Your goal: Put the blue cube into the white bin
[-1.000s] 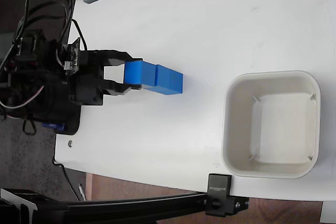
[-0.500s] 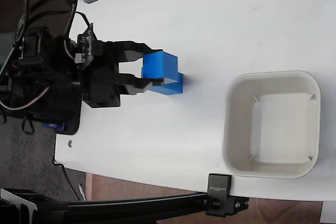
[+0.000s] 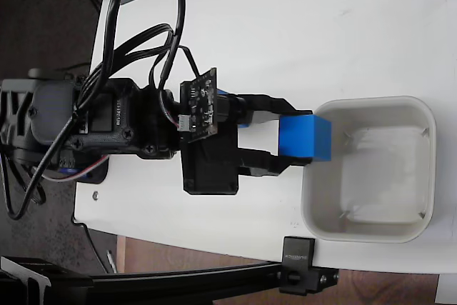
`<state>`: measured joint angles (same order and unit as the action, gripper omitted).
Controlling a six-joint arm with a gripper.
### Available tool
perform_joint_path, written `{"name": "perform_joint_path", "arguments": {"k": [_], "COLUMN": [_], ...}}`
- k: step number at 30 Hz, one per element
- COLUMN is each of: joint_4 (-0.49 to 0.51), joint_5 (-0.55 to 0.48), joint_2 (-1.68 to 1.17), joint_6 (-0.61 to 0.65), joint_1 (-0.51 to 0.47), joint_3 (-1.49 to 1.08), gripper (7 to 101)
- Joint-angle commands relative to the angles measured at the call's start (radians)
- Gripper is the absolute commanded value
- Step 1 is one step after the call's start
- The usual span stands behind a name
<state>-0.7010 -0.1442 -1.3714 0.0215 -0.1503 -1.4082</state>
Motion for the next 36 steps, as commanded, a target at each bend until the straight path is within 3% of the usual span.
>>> {"name": "perform_joint_path", "arguments": {"k": [1,4,6,7,8,20,25,30,36], "joint_4": [-0.017,-0.023,-0.023,-0.028,-0.04,-0.166,-0.104,-0.141,-0.081], "joint_5": [-0.017,-0.026,-0.026,-0.026,-0.023,-0.02,-0.031,0.006,0.0], "joint_2": [0.051,0.103,0.129,0.143,0.158,0.126,-0.1,-0.319,-0.692], "joint_6": [0.009,0.014,0.02,0.021,0.023,0.06,0.06,0.046,0.0], "joint_1": [-0.005,-0.009,-0.011,-0.009,-0.008,0.02,0.018,0.038,0.067], "joint_3": [0.199,0.255,0.284,0.304,0.327,0.331,0.032,-0.239,-0.649], "gripper": [43.8,51.1,73.1,94.6,100.3,100.3,100.3,100.3,100.3]}}
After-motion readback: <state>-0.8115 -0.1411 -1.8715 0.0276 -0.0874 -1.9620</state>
